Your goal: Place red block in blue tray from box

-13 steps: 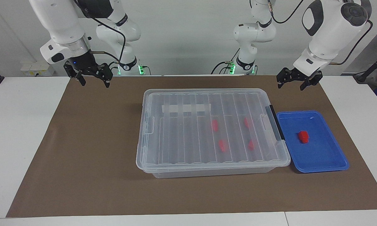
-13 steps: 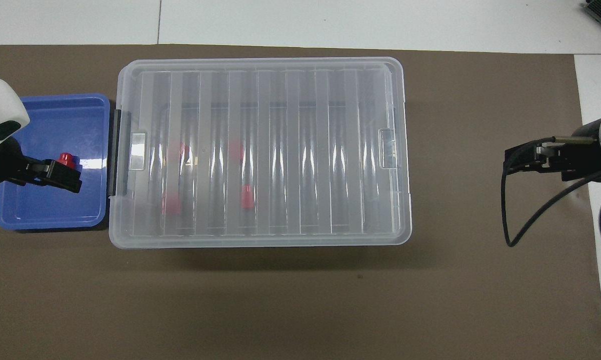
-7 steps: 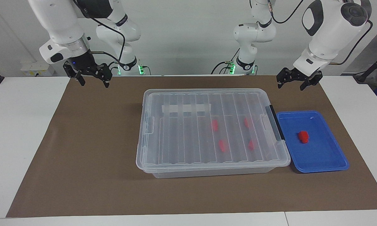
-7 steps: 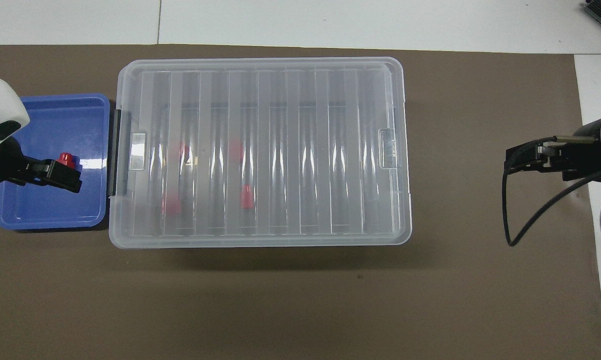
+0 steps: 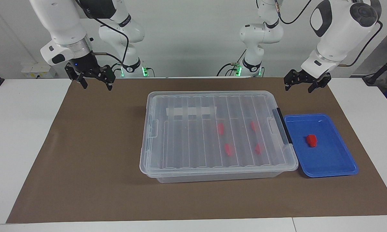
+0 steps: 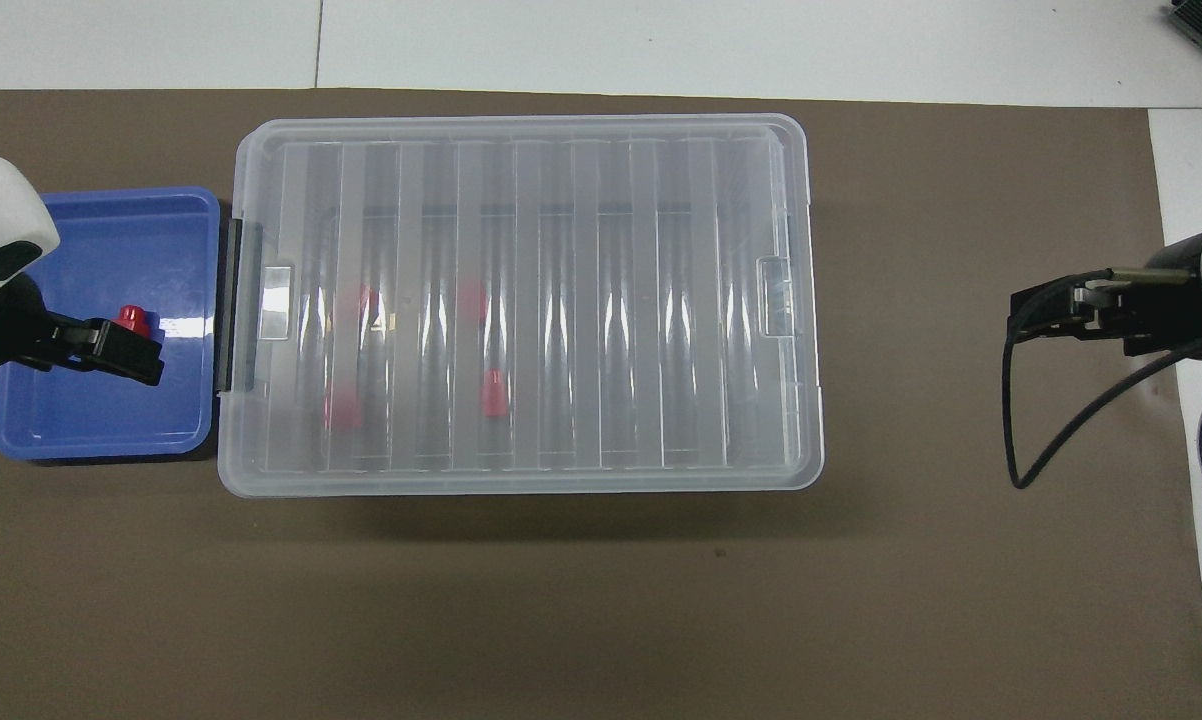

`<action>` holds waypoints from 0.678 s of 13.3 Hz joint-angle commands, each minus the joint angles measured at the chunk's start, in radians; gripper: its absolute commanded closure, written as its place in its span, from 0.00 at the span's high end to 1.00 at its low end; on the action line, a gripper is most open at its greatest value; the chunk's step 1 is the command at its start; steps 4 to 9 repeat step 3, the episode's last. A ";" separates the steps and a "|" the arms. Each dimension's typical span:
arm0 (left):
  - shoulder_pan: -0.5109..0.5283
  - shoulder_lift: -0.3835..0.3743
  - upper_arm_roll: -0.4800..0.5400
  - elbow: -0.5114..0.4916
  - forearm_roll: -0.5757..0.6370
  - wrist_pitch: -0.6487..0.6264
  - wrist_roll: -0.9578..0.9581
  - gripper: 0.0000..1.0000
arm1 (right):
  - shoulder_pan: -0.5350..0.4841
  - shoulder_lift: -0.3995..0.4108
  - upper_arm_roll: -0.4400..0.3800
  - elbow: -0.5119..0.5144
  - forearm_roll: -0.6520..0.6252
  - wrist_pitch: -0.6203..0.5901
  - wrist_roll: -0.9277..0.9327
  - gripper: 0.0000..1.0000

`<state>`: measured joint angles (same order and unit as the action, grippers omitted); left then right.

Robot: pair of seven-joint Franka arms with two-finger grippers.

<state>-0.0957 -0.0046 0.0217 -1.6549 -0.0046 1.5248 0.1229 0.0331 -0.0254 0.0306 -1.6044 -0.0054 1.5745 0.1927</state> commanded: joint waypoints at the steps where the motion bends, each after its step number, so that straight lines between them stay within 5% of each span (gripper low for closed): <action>1: 0.004 -0.017 -0.003 -0.013 0.015 0.009 -0.003 1.00 | -0.001 0.002 0.000 0.005 -0.002 0.009 0.020 1.00; 9: 0.004 -0.017 -0.003 -0.013 0.015 0.009 -0.003 1.00 | -0.001 0.001 0.000 0.003 -0.002 0.009 0.020 1.00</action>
